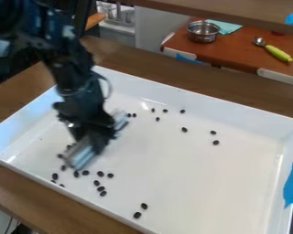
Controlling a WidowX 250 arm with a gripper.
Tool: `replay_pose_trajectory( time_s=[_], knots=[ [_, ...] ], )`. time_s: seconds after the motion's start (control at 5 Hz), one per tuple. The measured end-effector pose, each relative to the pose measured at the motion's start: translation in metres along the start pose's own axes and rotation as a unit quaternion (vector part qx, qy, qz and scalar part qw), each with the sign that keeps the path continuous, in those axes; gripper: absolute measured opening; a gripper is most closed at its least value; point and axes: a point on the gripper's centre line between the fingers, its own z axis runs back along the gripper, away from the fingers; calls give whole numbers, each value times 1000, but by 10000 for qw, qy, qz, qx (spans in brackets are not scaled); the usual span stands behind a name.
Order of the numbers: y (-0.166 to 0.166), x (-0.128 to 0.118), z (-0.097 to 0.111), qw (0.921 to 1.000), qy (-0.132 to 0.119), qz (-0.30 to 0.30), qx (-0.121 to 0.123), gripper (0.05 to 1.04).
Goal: Sweep into pile
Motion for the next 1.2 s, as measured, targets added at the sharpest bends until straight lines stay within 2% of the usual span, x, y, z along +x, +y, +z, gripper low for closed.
replay_pose_trajectory(
  time_s=[0.2, 0.4, 0.6, 0.8, 1.0, 1.2],
  knots=[
    [34, -25, 6, 9983, 575, -64, 0, 375],
    [61, -39, 13, 9974, 697, 21, -167, 375],
    [48, -34, 30, 9984, 228, 46, -507, 375],
    [9, -18, 48, 9967, -211, 116, -776, 375],
    [-43, -12, 51, 9951, -91, 244, -951, 375],
    [-89, -12, 46, 9960, 104, 176, -868, 375]
  ],
)
